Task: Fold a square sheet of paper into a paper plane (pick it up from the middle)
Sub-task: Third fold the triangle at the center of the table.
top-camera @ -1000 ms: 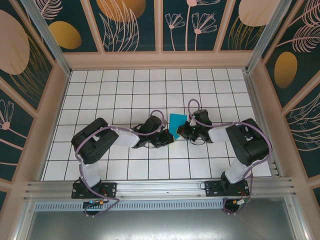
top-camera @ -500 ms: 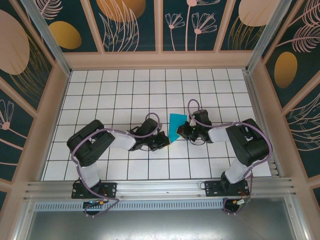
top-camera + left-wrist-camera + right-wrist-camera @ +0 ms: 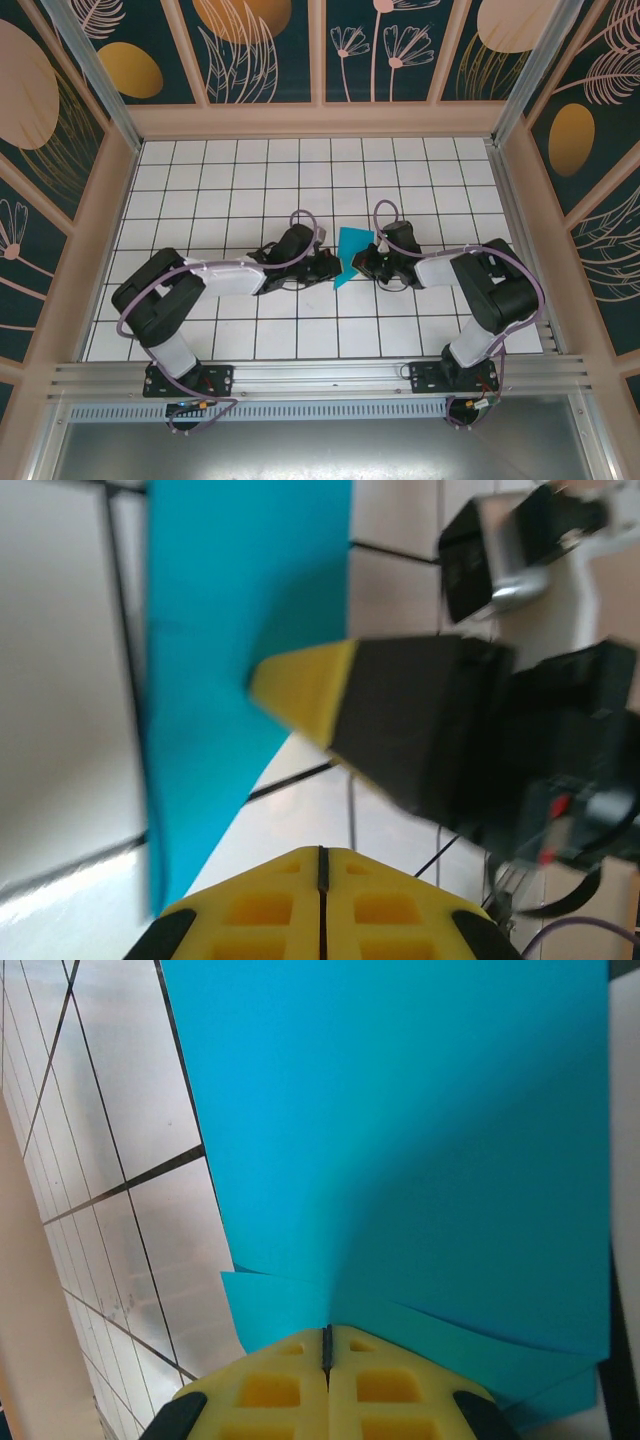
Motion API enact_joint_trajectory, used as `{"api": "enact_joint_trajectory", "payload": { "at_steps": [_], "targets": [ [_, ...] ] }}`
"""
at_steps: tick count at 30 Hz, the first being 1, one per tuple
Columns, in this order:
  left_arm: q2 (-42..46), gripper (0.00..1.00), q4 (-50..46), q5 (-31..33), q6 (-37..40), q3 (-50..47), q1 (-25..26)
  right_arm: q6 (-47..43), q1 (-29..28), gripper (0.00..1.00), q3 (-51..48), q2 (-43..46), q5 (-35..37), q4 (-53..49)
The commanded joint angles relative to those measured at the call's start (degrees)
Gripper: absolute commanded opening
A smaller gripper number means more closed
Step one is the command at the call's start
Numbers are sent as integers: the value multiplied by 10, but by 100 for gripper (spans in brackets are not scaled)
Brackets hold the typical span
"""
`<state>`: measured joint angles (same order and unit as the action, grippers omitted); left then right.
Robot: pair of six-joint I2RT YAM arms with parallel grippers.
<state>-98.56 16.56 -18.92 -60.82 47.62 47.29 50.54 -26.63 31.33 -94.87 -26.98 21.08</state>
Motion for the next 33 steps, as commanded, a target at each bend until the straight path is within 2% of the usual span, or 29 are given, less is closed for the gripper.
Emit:
{"api": "enact_joint_trajectory", "payload": {
  "at_steps": [1,8,14,18,27,33],
  "targets": [
    [-49,7,-3,-2,23,25,-2,6,-7,0,-9,-5,25,-37],
    [-107,5,-45,16,26,41,-2,-18,5,0,11,10,21,-56],
    [-117,5,-60,29,32,36,-2,-54,13,5,26,64,-11,-67],
    [-122,5,-65,32,37,42,-2,-49,6,3,7,82,-30,-47],
    [-123,4,-77,33,42,48,-3,-29,-1,0,-14,21,-23,9],
    [-124,3,-85,40,41,45,-2,-49,38,0,-30,0,-16,16]
  ]
}}
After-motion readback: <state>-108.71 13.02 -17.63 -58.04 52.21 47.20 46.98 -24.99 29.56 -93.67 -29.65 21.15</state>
